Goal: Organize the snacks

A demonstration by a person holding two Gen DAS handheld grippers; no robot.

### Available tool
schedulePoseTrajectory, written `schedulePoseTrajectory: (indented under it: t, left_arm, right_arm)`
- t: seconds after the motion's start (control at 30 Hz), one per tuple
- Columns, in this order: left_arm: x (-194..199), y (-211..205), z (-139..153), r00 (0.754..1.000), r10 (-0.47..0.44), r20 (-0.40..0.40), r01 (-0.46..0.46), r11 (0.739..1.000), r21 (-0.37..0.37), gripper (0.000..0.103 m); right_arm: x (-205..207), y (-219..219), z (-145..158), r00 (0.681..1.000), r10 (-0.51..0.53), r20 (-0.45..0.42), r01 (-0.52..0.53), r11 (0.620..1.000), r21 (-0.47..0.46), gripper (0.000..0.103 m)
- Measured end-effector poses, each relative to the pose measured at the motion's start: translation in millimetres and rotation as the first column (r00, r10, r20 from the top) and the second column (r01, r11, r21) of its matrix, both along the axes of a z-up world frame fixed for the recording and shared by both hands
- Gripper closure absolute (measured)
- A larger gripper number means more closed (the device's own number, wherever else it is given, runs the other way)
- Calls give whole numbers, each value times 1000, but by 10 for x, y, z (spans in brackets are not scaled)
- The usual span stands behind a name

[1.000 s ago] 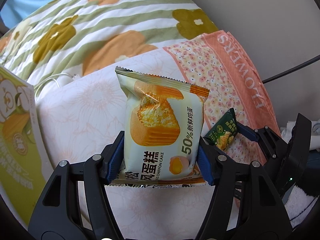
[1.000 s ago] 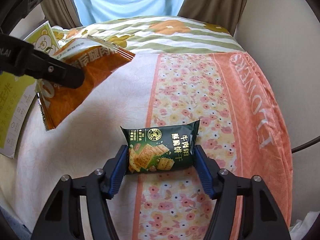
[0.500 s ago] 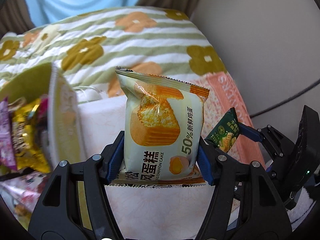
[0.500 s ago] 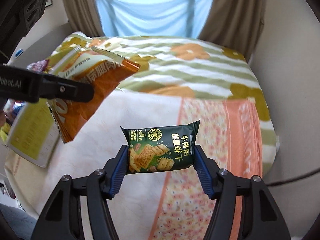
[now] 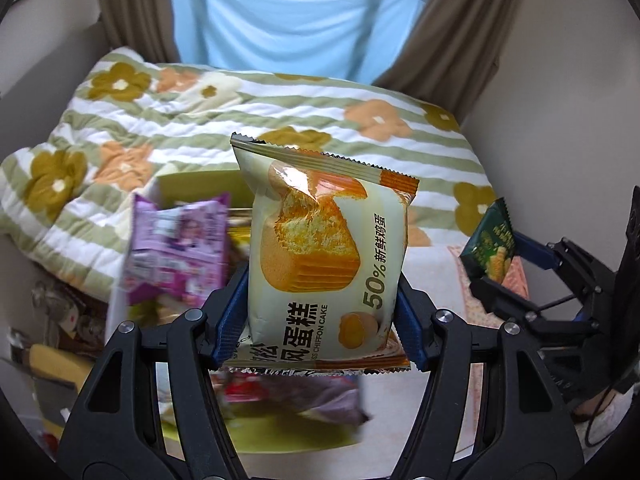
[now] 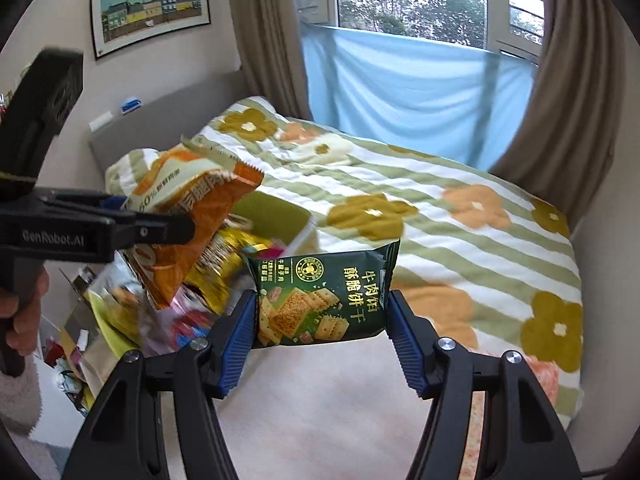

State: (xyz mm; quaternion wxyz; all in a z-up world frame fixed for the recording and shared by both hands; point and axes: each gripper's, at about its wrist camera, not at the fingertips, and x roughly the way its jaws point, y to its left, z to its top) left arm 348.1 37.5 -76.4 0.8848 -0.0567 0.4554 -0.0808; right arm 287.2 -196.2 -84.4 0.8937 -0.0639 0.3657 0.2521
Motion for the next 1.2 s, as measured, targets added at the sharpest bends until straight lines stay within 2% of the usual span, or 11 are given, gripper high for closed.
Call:
schedulePoseTrajectory:
  t: [0.1,0.23,0.43,0.47,0.53,0.57,0.6,0.8,1.1,1.13,1.2]
  left_arm:
    - [-10,347,-48,1000,7,-13,-6,1000,14,41]
    - [-7,738,-192,999,-6,-44,6,1000,1,41]
    - [-4,1017,-438,993,-85,-79,82,996,-39,39]
    - [5,1049,-479,992,-95,-86,92,995,-37,37]
    - [14,1101,-555,989,-106,-104,103,994,-34,20]
    - [13,1125,-576,988,-111,-106,108,993,-38,8]
    - [-2,1159,-576,988,-117,-98,113,993,-44,4]
    - [-144,1375,-515,991,-116,-72,111,992,-61,4]
    - [-235,1559,-482,995,-66,-70,62,997,-50,4]
    - [-239,1562,-471,996,-62,-68,59,997,-44,4]
    - [-236,1586,-458,996,-56,-65,54,998,-35,4]
  right_arm:
    - [56,337,103,1000,6,18,-6,1000,-2,44]
    - [136,700,149,1000,-7,-3,7,1000,27,44]
    - [203,1157,52,997,-64,-47,65,998,22,44]
    - [212,1190,20,996,-76,-53,77,997,21,44]
    - [232,1264,-41,992,-107,-70,109,994,21,44]
    - [241,1263,-67,990,-118,-79,121,992,24,44]
    - [238,1274,-80,988,-129,-86,132,991,29,44]
    - [218,1301,-144,976,-178,-125,181,984,11,44]
    - [417,1506,-217,975,-137,-177,143,989,24,42]
    - [428,1523,-231,973,-136,-184,143,989,25,40]
    - [434,1555,-249,972,-137,-189,147,988,38,26]
